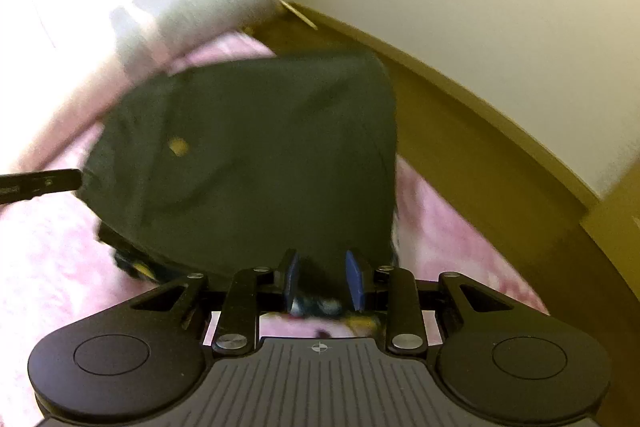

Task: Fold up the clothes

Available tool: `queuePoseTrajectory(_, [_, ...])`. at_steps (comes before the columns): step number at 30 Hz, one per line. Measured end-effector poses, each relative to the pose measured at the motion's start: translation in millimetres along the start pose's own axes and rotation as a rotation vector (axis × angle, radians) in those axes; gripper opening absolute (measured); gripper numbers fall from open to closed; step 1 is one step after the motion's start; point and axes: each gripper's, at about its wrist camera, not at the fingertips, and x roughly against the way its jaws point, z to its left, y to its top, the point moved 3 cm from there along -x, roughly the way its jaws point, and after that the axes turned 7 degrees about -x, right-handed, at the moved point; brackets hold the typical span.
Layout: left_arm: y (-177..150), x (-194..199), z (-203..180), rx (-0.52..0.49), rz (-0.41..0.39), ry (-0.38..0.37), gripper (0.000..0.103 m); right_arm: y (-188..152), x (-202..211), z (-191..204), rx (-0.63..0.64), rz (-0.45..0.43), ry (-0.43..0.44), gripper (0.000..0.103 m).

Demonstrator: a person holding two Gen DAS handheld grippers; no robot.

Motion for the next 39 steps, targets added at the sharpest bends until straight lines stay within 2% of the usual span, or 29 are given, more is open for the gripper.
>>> queuePoseTrajectory(3, [3, 2, 3, 0.024, -0.012, 0.006, 0.004, -1, -4, 2, -0.018, -0.014, -0.043, 0.045])
queuePoseTrajectory(7, [4, 21, -3, 0.008, 0.031, 0.045, 0.004, 0, 16, 1, -0.104, -0.019, -0.021, 0.045])
queuePoseTrajectory(11, [-6, 50, -11, 0.027, 0.09, 0.079, 0.005, -19, 37, 7, -0.147, -0.004, -0.021, 0.047])
queuePoseTrajectory(14, [-13, 76, -20, 0.031, 0.111, 0.087, 0.01, -32, 54, 14, -0.197, -0.013, -0.016, 0.072])
queuePoseTrajectory(19, [-21, 124, -33, 0.03, 0.12, 0.098, 0.02, -41, 87, 33, -0.226, -0.034, 0.007, 0.072])
queuePoseTrajectory(29, [-31, 212, -53, 0.017, 0.117, 0.149, 0.041, -59, 169, 70, -0.193, -0.084, -0.025, 0.072])
queuePoseTrajectory(39, [-65, 285, -80, -0.066, 0.062, 0.139, 0.044, -108, 242, 101, -0.202, -0.149, -0.022, 0.072])
